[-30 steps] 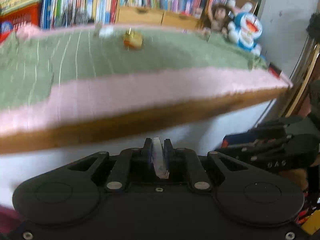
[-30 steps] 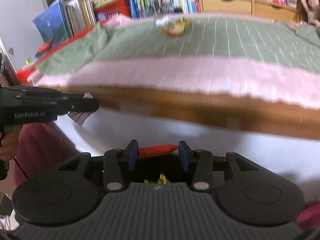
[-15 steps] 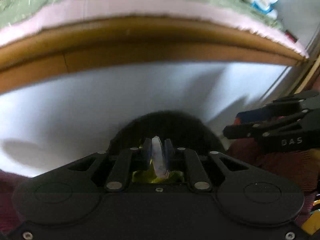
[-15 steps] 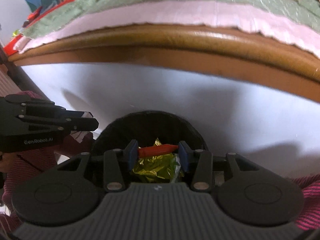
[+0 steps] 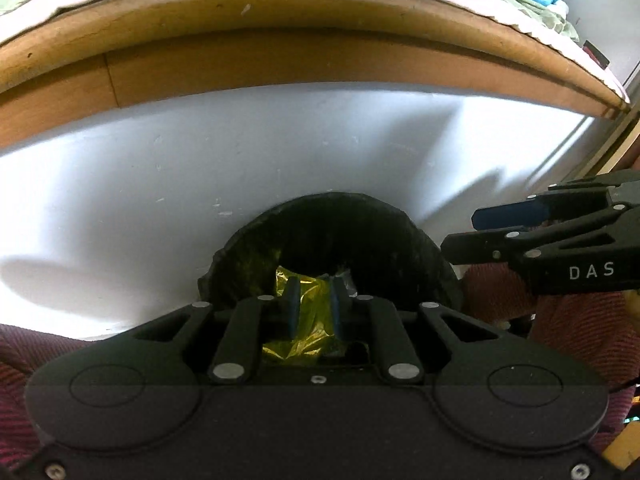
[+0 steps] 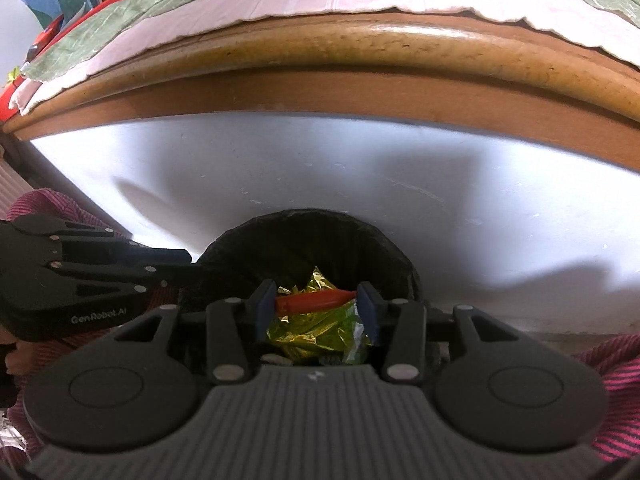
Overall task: Collect trash
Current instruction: 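Lower both held items below the bed edge into the dark bag, then open both tools and raise them back over the sheet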
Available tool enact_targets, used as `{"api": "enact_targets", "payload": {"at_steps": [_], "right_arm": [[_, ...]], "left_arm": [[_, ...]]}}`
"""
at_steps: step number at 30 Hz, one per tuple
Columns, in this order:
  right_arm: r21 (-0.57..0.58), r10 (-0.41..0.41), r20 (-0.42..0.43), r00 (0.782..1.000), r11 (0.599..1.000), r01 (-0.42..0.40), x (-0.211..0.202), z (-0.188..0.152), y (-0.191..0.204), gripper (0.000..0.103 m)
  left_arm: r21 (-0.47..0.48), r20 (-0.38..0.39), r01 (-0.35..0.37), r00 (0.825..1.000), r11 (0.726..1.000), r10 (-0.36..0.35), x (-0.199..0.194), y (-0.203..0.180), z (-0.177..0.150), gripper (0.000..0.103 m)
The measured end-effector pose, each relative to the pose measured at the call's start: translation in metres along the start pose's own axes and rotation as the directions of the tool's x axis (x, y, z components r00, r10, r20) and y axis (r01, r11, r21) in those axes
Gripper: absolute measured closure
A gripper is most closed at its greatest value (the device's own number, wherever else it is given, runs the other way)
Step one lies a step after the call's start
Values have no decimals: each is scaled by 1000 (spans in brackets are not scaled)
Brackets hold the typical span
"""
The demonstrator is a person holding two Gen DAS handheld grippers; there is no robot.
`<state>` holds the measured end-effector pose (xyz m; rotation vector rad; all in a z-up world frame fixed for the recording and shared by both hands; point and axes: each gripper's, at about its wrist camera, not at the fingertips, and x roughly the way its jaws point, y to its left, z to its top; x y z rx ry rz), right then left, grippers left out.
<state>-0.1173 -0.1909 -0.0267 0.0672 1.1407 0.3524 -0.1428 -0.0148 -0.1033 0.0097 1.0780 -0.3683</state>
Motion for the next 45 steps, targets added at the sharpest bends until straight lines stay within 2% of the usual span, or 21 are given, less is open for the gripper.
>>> {"api": "enact_targets", "payload": {"at_steps": [5, 20, 34, 37, 40, 42, 45], "right_arm": [[-1, 1, -3, 1000, 1000, -1, 1, 1, -1, 41], [2, 3, -12, 1000, 1000, -3, 4, 2, -2, 38], [-5, 3, -13, 1000, 1000, -4, 5, 4, -4, 37], [-15, 21, 28, 999, 1000, -20, -9, 12, -3, 34], [-20, 66, 91, 994, 998, -64, -32, 31, -6, 29], [-35, 99, 151, 984, 995, -95, -51, 48, -8, 25], [-75, 126, 243, 962, 991, -111, -77, 74, -8, 22]], "left_arm": [[1, -14, 0, 1000, 1000, 0, 2, -2, 0, 87], [6, -31, -1, 1000, 1000, 1, 7, -1, 1, 69], [5, -42, 4, 999, 1000, -3, 4, -2, 2, 64], [11, 12, 19, 1000, 1000, -19, -15, -1, 12, 58], [40, 98, 32, 995, 999, -36, -44, -2, 28, 51], [59, 174, 28, 984, 998, -38, -67, -1, 43, 46], [75, 283, 0, 959, 997, -21, -97, 2, 70, 35]]}}
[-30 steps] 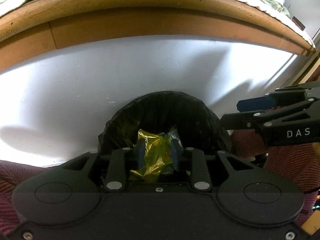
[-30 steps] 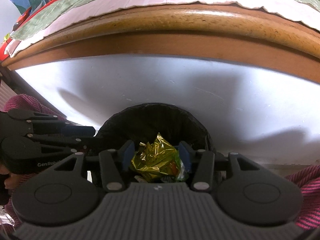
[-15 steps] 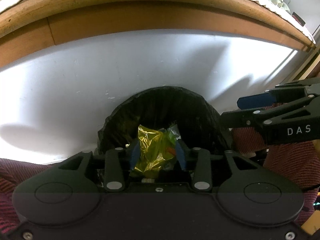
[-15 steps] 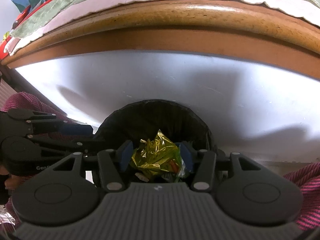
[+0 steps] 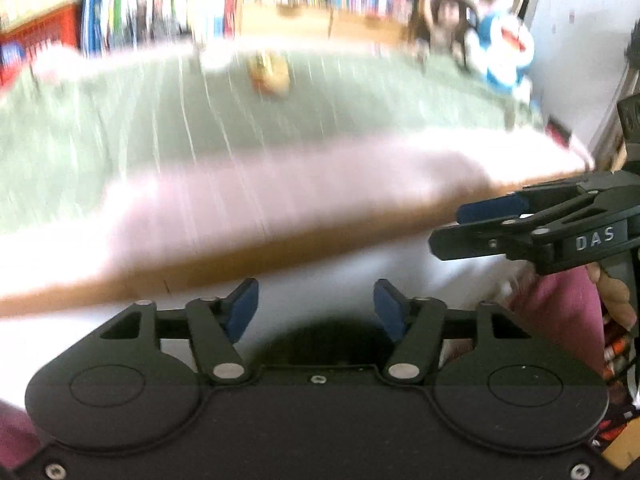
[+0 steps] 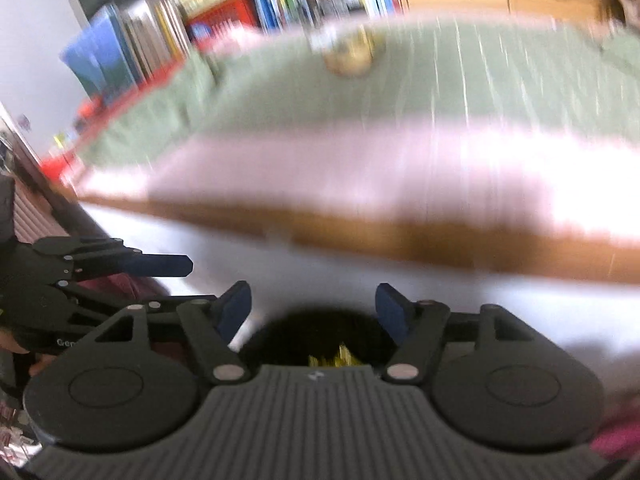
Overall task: Collect trash
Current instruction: 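Open both tools and raise them back over the sheet, then grasp the small wrapper with the left tool while the right tool grasps the apple slice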
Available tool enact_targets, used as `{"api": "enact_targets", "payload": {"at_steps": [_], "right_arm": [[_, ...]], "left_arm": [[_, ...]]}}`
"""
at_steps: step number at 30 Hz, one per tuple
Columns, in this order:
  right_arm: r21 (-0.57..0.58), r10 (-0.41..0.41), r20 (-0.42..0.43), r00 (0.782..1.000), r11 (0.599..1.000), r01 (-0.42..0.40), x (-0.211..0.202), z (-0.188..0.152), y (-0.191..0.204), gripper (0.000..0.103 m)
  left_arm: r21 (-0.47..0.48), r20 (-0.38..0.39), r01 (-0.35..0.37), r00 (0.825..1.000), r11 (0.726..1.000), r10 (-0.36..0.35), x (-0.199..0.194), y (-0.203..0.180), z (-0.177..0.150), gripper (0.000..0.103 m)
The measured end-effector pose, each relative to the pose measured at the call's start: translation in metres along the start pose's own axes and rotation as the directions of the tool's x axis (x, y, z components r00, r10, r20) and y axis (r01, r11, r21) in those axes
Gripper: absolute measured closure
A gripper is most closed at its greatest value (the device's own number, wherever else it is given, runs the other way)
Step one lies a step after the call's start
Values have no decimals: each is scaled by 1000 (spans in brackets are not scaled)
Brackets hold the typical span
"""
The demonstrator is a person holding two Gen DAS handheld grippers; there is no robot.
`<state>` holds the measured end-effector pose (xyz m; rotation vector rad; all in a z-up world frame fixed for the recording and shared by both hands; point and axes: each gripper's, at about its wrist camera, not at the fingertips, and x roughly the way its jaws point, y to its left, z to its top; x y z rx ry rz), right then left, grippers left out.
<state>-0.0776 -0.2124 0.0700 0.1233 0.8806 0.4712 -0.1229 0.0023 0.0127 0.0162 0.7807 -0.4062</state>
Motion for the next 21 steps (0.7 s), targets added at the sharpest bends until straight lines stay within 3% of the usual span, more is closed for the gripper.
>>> {"api": "enact_targets", "payload": {"at_steps": [2, 8, 11, 14, 21], "right_arm": [[-21, 5, 55, 998, 1000, -4, -8, 22, 0, 20], [-65, -59, 131, 990, 996, 68, -1, 81, 0, 18], [-130, -111, 122, 986, 983, 127, 19, 106, 5, 18], [-204, -140, 124, 982, 965, 163, 43, 127, 16, 16], [-323, -137, 108, 985, 932, 165, 96, 154, 13, 14]], "left_arm": [[15, 73, -20, 997, 1000, 19, -10, 5, 24, 28], [3, 191, -115, 975, 993, 112, -3, 24, 89, 26], [-26, 209, -155, 965, 988, 157, 17, 41, 129, 27], [-78, 224, -148, 961, 986, 162, 36, 62, 163, 26], [-199, 186, -174, 960, 965, 211, 113, 110, 226, 27]]}}
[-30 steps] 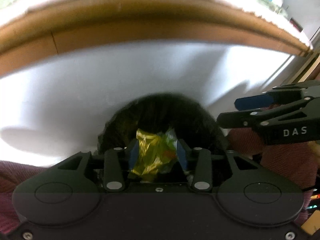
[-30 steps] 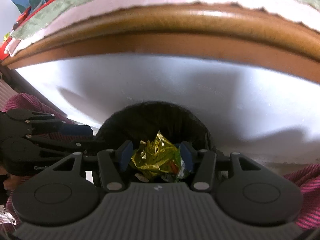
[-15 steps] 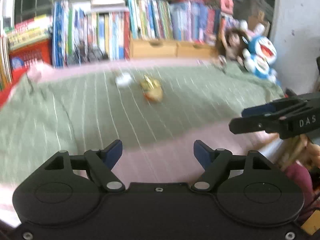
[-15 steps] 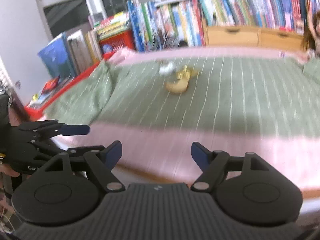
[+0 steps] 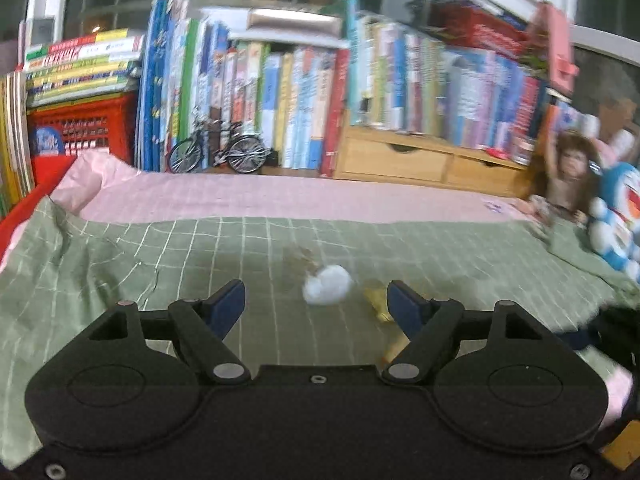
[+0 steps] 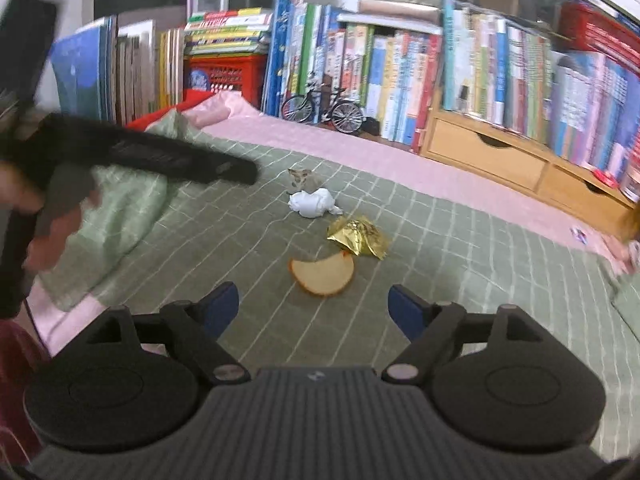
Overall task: Collect trash
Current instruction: 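Grasp the small wrapper with the left tool while the right tool grasps the apple slice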
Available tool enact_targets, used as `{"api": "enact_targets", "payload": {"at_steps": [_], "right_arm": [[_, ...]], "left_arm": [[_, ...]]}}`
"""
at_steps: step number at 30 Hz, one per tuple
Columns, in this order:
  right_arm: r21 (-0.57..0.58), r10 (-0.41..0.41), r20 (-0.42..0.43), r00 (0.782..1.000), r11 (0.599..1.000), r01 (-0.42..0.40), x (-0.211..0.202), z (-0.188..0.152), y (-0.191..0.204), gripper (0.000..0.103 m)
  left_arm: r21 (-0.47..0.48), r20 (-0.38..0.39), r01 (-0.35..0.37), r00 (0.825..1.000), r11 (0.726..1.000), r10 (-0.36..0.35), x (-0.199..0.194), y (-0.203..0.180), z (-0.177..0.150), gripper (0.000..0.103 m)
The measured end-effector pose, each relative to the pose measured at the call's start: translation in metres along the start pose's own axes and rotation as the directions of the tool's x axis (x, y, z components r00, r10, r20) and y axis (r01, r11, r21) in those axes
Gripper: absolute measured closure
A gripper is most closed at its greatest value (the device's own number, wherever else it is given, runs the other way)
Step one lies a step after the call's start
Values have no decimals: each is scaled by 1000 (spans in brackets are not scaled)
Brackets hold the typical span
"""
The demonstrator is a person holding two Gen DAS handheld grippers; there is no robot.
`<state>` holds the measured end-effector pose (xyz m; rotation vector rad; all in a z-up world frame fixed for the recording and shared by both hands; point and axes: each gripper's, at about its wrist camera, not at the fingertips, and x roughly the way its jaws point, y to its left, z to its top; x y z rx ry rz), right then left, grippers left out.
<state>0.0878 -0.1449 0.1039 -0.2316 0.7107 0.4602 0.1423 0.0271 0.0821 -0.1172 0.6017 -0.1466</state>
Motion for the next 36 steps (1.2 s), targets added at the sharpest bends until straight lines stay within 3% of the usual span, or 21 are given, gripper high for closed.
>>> {"api": "enact_targets", "payload": {"at_steps": [5, 8, 12, 14, 16, 17, 19, 22, 24, 29, 36], "right_arm": [[5, 18, -41, 999, 1000, -18, 34, 2, -7, 14], [17, 25, -55, 998, 1000, -25, 49, 1, -10, 13], [47, 31, -70, 997, 998, -27, 66, 3, -16, 13], [67, 38, -77, 996, 997, -33, 72, 3, -19, 13], [80, 48, -84, 995, 996, -41, 79, 3, -21, 13], [84, 58, -87, 995, 995, -51, 81, 3, -22, 14], [92, 86, -82, 993, 993, -79, 82, 1, -22, 14], [82, 108, -66, 992, 991, -103, 81, -1, -20, 31], [75, 106, -55, 993, 992, -102, 76, -2, -17, 48], [81, 118, -13, 993, 990, -117, 62, -5, -16, 55], [75, 114, 30, 993, 990, -116, 30, -11, -13, 56]], "left_arm": [[-106, -8, 35, 999, 994, -36, 55, 16, 10, 28], [-210, -45, 29, 998, 977, -39, 89, 27, 14, 30], [-277, -68, 16, 997, 961, -36, 117, 34, 14, 35], [-287, -85, 12, 996, 958, -38, 125, 35, 12, 44], [-281, -96, 20, 994, 959, -49, 130, 34, 10, 63], [-275, -102, 25, 993, 961, -55, 131, 32, 9, 68], [-256, -98, 31, 994, 966, -58, 130, 28, 7, 81], [-222, -83, 26, 996, 975, -46, 122, 22, 6, 84], [-209, -69, 32, 996, 977, -47, 116, 20, 8, 84], [-182, -37, 54, 997, 982, -62, 94, 15, 12, 84], [-130, 7, 110, 994, 985, -110, 45, 6, 12, 84]]}}
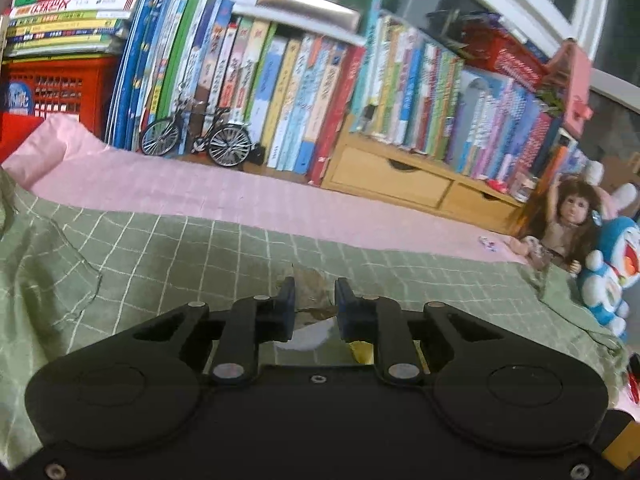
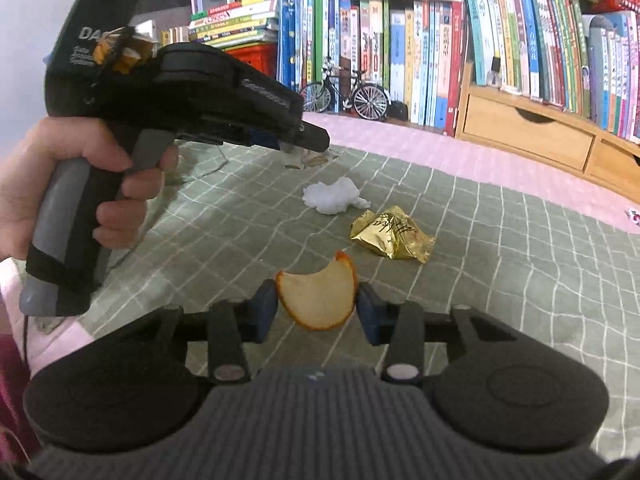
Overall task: Collect trash
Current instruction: 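Grasp the small wrapper with the left tool while the right tool grasps the apple slice, then carry both held items past the bed edge down into the dark bag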
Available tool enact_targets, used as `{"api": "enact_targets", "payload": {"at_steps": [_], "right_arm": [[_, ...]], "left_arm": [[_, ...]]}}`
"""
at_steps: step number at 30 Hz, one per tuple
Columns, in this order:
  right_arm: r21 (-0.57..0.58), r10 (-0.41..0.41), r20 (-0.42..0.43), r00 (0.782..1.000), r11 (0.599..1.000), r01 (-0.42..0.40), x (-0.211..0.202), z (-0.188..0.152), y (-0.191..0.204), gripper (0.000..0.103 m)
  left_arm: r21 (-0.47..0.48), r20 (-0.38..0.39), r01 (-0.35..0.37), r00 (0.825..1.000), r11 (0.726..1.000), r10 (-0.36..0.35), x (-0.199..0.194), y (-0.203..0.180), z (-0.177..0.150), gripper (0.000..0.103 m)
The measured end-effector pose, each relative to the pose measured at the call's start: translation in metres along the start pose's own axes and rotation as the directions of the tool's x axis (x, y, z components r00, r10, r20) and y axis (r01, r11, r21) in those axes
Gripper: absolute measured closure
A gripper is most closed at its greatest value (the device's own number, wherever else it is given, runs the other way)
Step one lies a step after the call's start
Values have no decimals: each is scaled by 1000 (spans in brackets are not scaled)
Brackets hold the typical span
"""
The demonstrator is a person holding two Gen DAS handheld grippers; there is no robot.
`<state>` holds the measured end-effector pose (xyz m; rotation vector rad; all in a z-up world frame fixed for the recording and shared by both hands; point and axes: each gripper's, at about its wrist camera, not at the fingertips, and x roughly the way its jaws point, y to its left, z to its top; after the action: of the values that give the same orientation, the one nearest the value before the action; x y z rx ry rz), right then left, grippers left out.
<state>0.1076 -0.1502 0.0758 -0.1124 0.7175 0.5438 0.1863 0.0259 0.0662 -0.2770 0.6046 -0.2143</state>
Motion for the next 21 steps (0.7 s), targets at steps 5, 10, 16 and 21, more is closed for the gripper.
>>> {"api": "enact_targets", "payload": {"at_steps": [5, 10, 16, 21], "right_arm": [[5, 6, 28, 1000, 1000, -6, -25, -6, 3, 56], [25, 11, 53, 999, 1000, -12, -48, -14, 6, 57], [46, 8, 69, 998, 999, -11, -71, -29, 12, 57], [66, 4, 79, 997, 998, -10, -86, -43, 17, 57]], "left_arm": [[14, 7, 56, 998, 998, -56, -31, -9, -7, 84], [34, 11, 103, 995, 994, -104, -62, -17, -21, 84], [94, 0, 125, 992, 988, -126, -95, -29, -50, 84], [135, 6, 132, 991, 982, -134, -123, -38, -75, 84]]}}
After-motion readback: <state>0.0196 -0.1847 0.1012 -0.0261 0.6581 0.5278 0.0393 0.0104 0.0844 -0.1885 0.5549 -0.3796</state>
